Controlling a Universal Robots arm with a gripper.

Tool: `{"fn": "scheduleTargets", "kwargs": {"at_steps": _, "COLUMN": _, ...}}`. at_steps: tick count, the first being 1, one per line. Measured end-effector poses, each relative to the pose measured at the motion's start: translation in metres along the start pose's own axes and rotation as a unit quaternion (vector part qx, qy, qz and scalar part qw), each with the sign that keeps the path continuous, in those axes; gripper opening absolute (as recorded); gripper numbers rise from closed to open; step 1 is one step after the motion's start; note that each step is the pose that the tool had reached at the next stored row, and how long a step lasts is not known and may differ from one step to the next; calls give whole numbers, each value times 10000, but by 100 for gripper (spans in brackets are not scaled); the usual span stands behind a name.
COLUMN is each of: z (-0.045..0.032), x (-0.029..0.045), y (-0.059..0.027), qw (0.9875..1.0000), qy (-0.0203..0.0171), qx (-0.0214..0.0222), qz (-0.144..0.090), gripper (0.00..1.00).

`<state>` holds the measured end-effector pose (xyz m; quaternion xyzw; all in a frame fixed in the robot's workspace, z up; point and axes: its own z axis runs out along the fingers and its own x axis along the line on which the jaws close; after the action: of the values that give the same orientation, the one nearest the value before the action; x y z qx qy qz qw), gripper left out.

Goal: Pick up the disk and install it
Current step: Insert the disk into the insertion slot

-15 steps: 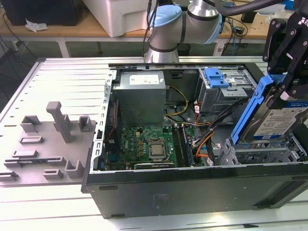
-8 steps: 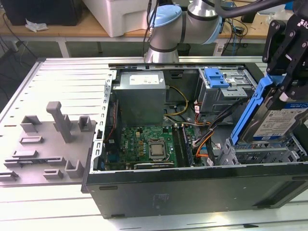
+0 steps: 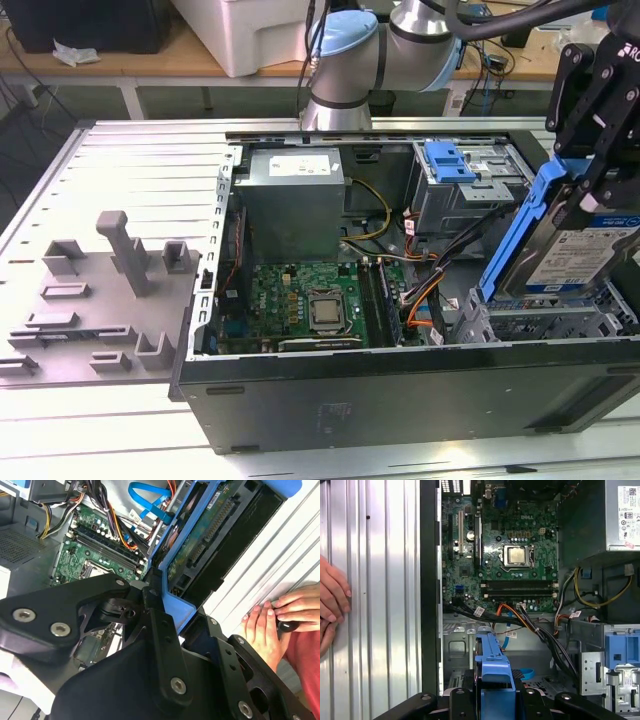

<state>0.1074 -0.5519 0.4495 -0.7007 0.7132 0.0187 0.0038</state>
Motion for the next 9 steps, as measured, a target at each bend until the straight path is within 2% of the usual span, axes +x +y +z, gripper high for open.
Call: {"fn": "scheduleTargets", "kwargs": {"at_steps": 9, "z": 11, "x": -1, "y": 0, "qw": 10000, "qy": 0, "qx": 0, "qz": 3, "gripper": 37}}
